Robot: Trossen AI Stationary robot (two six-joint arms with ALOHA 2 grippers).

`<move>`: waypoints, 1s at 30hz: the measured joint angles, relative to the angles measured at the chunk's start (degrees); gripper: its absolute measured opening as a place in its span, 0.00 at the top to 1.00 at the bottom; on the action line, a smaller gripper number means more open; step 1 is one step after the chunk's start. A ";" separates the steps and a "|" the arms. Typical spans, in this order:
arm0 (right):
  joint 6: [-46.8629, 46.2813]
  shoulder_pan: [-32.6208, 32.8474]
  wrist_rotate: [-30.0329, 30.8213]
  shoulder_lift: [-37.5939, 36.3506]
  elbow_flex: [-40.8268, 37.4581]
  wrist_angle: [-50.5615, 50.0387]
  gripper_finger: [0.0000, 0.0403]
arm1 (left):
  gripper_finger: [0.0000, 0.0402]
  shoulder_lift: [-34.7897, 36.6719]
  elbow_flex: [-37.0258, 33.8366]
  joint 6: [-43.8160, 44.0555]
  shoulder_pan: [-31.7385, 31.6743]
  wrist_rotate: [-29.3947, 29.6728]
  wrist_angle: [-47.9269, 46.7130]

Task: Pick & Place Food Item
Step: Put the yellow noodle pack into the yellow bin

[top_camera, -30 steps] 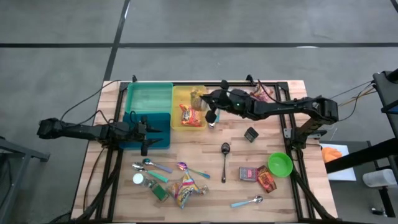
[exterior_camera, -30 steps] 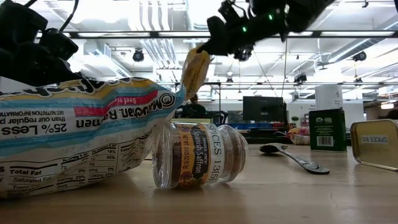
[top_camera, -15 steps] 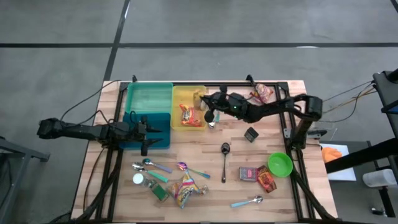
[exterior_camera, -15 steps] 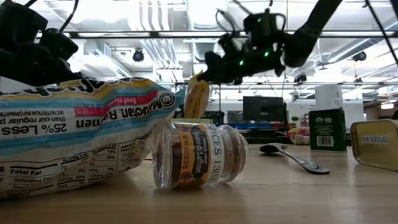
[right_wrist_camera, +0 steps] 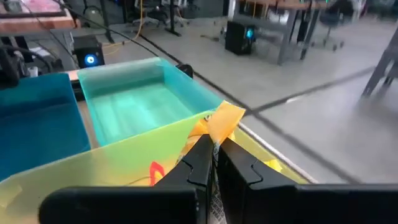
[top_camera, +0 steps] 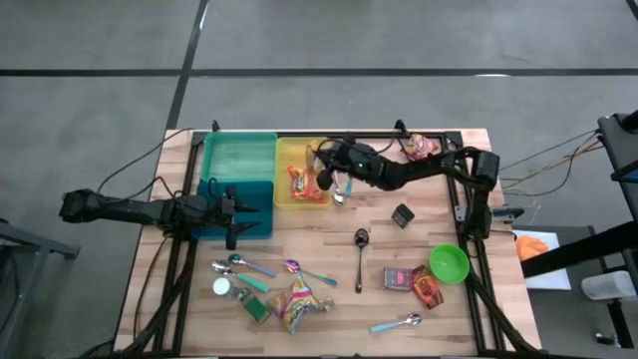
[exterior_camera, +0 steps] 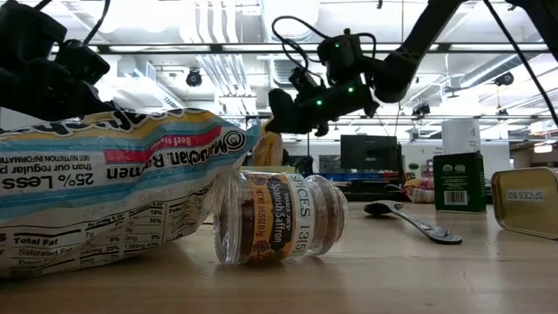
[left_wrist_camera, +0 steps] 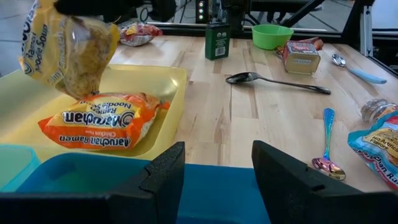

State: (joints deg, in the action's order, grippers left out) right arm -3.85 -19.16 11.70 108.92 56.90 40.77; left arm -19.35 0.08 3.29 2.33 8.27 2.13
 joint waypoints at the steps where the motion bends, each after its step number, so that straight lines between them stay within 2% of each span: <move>1: -1.53 -0.16 -0.04 -0.02 0.34 -1.09 0.97 | 0.53 0.00 0.00 0.01 0.00 0.00 0.00; 9: -4.91 -0.67 -1.17 -0.44 0.94 -4.26 0.94 | 0.53 0.00 0.00 0.01 0.00 0.00 0.00; 22: -3.08 -0.63 -1.74 -0.44 0.90 -4.52 0.50 | 0.53 0.00 0.00 0.00 0.00 0.00 0.01; 26: -1.69 -0.63 -1.73 -0.44 0.86 -3.80 0.43 | 0.53 0.00 0.00 0.01 0.00 0.00 0.01; 30: -0.81 -0.63 -1.75 -0.44 1.98 -2.90 0.41 | 0.53 0.00 0.00 0.00 0.00 0.00 0.01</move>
State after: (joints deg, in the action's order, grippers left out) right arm -4.66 -19.79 9.96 108.49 58.89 37.87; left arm -19.35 0.08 3.29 2.33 8.27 2.13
